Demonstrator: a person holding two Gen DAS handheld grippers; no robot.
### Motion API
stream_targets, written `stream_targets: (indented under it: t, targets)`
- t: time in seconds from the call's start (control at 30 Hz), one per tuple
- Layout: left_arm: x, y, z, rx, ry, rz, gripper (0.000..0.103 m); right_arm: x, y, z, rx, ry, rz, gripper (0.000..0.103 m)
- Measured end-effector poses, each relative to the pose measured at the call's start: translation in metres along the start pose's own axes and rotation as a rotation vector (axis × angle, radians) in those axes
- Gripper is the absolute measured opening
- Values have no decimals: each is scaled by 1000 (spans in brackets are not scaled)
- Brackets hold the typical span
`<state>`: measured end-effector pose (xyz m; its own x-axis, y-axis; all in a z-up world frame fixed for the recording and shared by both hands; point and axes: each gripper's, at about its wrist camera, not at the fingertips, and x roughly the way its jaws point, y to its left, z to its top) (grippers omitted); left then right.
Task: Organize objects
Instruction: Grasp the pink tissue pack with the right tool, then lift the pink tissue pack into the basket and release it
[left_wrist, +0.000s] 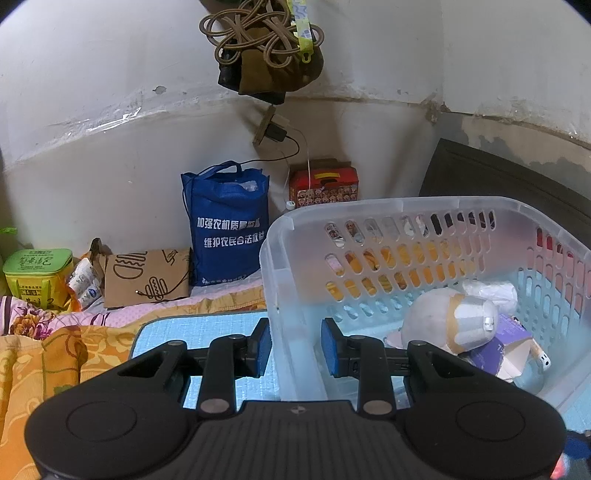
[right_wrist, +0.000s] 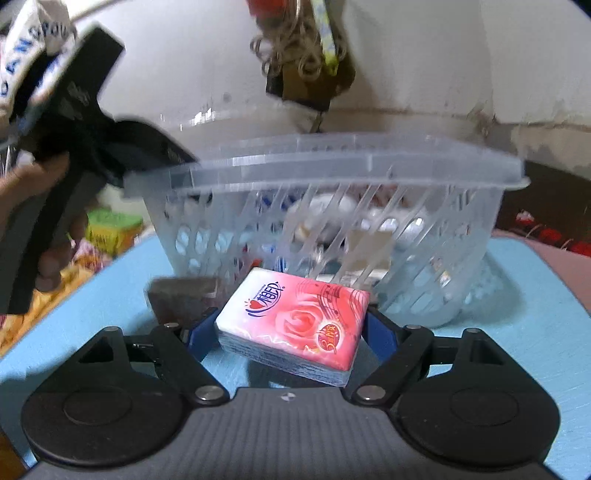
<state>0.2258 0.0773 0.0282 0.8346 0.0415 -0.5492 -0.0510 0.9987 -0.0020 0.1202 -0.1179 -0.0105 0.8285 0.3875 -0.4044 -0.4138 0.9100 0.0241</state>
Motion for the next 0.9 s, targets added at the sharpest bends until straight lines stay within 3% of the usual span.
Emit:
stream_targets:
  t: [0.13,0.3,0.4,0.53,0.73,0.9]
  targets:
    - [2,3,1,-13,6,-9,35,-46,-21,14,20,-133,20,85]
    - [2,0,2,-17,6,16,35,-86,-40,73,-11,-245,55,85]
    - [2,1,1,-18,5,15,35,-61,-60,122,-3,-199,65,85]
    - [2,3,1,-26,9,3,35,-11,-83,160,15,-82,4,85]
    - [2,2,1,-20,12,-3,35,37,-100,155,29,83,-24,85]
    - [2,1,1,-16,10,2,35,47,-104,147,38,121,8,85]
